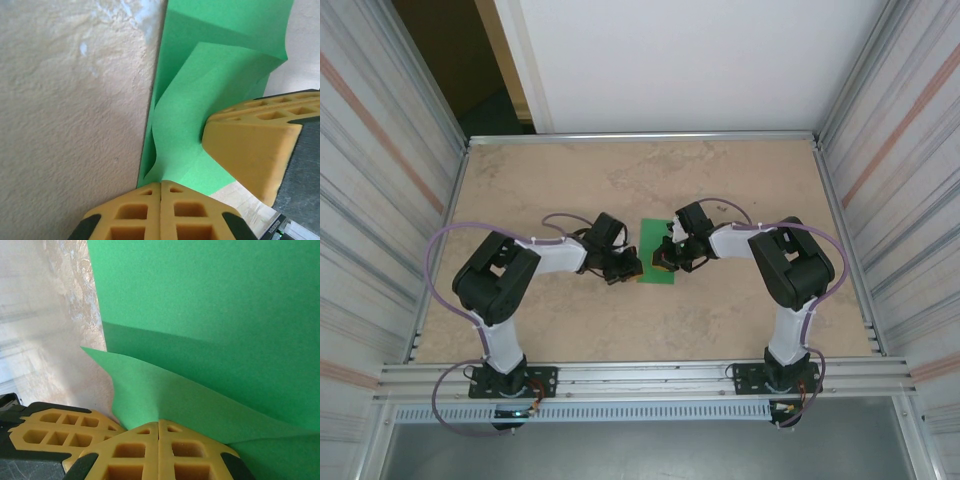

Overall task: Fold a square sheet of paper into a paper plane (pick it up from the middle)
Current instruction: Fold the triangle a second time at the center of the table.

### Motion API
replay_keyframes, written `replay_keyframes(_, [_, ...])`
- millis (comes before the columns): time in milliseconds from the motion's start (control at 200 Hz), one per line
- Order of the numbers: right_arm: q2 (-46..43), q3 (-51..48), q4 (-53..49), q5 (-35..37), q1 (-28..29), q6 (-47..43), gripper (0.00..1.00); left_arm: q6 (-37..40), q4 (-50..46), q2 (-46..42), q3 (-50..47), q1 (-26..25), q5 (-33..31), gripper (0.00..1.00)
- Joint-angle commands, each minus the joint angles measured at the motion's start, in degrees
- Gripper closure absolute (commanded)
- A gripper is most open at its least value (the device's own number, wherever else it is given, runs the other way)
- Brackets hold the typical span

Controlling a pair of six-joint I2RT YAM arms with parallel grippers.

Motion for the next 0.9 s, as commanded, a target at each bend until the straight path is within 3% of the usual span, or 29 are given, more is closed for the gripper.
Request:
replay_keyframes(0, [-1.6, 1.0, -6.1, 4.0, -0.6, -2.6, 0.98, 0.1, -2.7, 0.9, -1.8, -0.1, -1.9, 0.96])
replay_keyframes(421, [-1.9, 4.1, -7.4, 4.0, 3.9, -6.8, 0.97, 0.4, -2.3, 1.6, -1.8, -0.1, -1.9, 0.97])
replay_keyframes(897, [1.8, 4.6, -7.1, 4.2, 2.8, -6.7, 0.98, 0.1, -3.3, 1.5, -2.5, -0.1, -2.3, 0.97])
